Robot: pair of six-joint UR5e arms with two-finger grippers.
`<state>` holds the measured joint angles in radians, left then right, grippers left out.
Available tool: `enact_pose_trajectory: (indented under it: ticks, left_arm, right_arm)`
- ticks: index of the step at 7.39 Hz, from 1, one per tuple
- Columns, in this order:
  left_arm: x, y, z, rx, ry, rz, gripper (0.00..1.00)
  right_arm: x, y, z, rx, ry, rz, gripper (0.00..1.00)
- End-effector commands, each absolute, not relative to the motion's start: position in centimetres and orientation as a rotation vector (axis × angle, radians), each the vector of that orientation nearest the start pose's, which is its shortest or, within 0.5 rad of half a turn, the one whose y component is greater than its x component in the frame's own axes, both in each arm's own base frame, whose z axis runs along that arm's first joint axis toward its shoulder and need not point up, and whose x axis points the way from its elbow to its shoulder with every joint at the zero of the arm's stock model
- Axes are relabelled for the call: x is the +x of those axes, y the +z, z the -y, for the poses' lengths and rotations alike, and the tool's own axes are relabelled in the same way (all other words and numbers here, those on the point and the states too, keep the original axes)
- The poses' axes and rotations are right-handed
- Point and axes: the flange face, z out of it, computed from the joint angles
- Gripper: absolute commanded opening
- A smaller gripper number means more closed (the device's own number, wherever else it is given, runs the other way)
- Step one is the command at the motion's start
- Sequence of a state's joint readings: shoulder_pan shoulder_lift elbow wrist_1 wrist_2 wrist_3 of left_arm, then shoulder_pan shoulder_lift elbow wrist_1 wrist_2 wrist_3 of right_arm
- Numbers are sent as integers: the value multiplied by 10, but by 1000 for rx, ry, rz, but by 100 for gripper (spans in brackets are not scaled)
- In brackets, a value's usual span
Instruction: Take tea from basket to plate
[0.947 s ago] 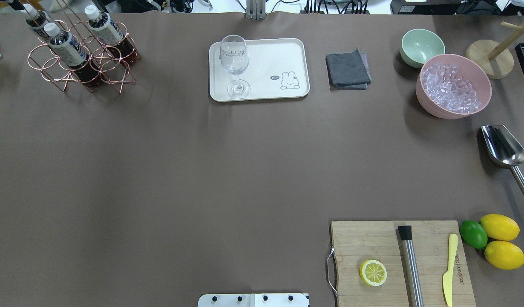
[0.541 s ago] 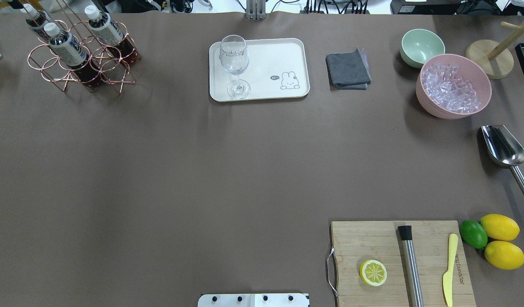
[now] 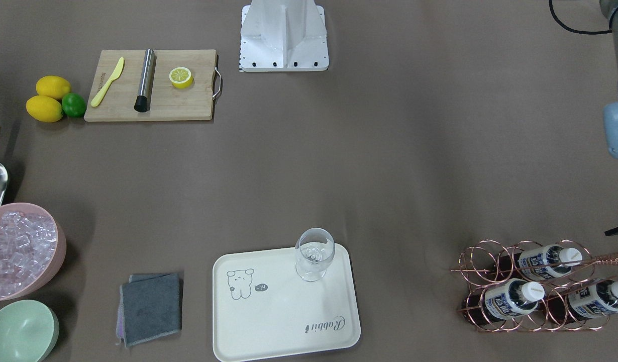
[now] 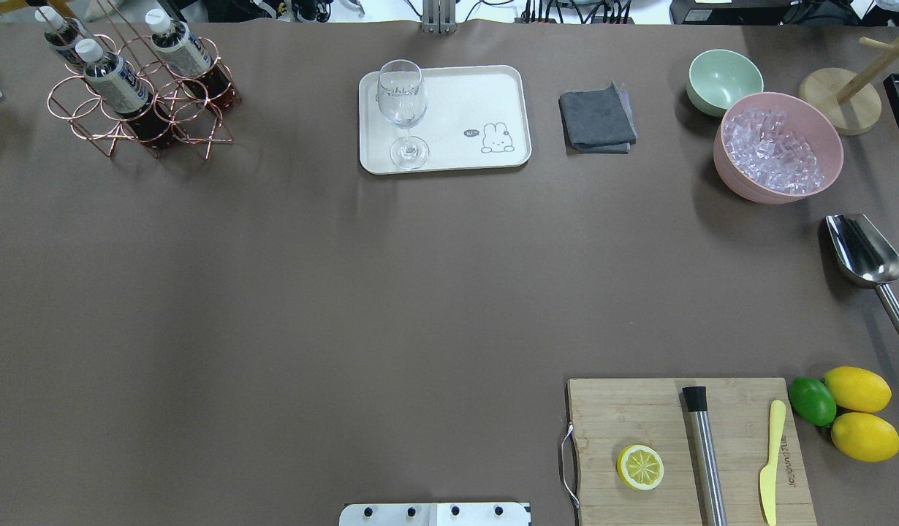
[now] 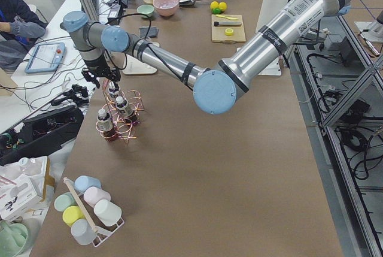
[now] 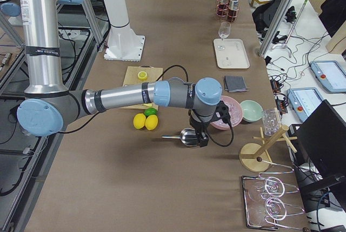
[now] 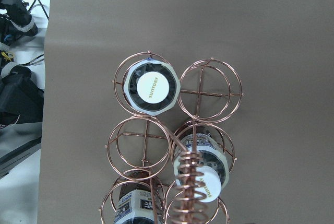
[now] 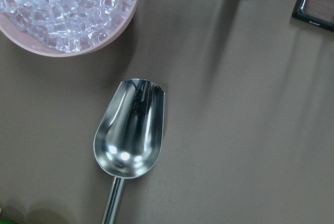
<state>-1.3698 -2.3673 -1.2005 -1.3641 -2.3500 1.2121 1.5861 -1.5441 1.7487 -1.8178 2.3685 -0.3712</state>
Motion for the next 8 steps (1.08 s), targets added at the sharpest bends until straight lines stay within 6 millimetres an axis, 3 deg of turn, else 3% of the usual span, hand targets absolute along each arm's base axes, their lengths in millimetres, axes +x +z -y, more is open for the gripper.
enact_pose_trajectory:
  ticks: [1, 2, 3, 4, 8]
  left_arm:
    - [93, 343, 775, 604, 1412, -635, 49]
    - [92, 343, 775, 605, 1412, -634, 25]
    - [90, 343, 775, 602, 1412, -624, 9]
    - [85, 342, 777, 596, 1412, -594, 0]
    - [65, 322, 779, 618, 1400, -554, 0]
  right_arm:
    - [70, 582, 491, 114, -320, 794, 100]
    - [69, 582, 491, 114, -319, 796, 100]
    - [69, 582, 491, 114, -319, 796, 100]
    - [69, 581, 491, 116, -320, 795, 100]
    - [69, 581, 491, 116, -320, 795, 100]
